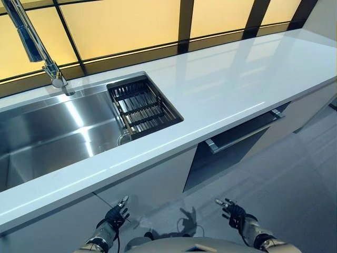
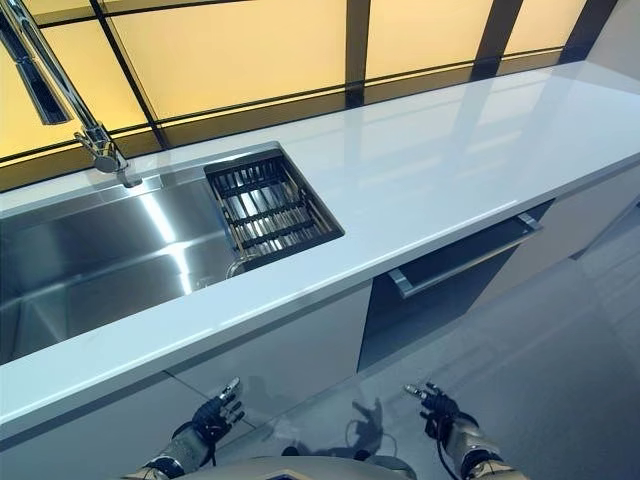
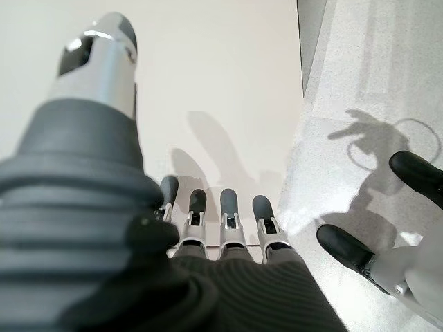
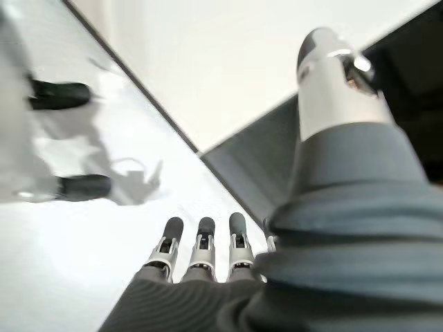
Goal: Take plates into dishwasher
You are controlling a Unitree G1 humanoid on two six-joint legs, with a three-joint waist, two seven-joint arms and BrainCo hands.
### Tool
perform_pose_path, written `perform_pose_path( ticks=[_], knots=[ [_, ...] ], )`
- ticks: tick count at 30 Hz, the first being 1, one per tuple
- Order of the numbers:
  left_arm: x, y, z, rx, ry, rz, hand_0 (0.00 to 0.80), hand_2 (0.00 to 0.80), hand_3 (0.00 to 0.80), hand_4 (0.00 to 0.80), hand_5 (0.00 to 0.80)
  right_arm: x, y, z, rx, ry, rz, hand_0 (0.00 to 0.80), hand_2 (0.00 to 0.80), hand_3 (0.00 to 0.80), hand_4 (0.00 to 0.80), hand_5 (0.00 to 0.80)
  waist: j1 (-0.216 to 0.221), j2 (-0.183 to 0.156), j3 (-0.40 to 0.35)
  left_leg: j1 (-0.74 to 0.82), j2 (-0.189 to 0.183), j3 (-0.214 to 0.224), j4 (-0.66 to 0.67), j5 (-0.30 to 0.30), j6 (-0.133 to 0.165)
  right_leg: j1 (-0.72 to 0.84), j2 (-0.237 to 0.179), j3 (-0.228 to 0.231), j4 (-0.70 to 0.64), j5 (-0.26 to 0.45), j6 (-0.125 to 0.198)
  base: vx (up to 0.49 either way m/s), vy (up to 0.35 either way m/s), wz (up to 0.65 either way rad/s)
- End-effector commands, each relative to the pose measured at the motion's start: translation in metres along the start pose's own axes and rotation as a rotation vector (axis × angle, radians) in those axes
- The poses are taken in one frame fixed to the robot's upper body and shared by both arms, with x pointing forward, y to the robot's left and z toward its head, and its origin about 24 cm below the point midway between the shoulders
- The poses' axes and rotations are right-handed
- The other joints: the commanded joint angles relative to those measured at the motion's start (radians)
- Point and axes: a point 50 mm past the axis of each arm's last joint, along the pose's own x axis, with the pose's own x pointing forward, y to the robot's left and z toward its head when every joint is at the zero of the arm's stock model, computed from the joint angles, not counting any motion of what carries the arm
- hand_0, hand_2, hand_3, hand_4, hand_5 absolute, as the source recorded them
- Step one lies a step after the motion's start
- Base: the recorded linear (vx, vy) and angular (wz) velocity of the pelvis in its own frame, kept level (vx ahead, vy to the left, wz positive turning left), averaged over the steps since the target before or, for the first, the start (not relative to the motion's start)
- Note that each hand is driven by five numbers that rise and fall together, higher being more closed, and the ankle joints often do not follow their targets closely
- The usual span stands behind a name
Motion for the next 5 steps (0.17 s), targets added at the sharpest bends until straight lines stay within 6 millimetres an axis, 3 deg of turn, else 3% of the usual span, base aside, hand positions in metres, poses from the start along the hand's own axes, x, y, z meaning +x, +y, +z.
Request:
perform_pose_path(
  ticks=[1,5],
  knots=[
    [0.0054,-0.0192,0.0029,-0.009,-0.024,-0.055,0.0,0.0,0.0,0.0,0.0,0.0046,0.0131,0.0071,-0.051,0.006,0.043,0.0,0.0,0.0,0.0,0.0,0.01,-0.008,-0.005,0.057,-0.04,0.05,0.004,-0.077,0.038,0.015,-0.05,0.076,-0.004,0.02,0.08,0.0,0.0,0.0],
    [0.005,-0.02,-0.0025,0.001,-0.012,-0.057,0.0,0.0,0.0,0.0,0.0,0.0054,0.0183,0.0057,-0.092,0.004,0.057,0.0,0.0,0.0,0.0,0.0,0.011,-0.008,-0.006,0.058,-0.043,0.047,0.004,-0.076,0.038,0.017,-0.05,0.072,-0.004,0.02,0.081,0.003,0.009,0.0]
  ],
)
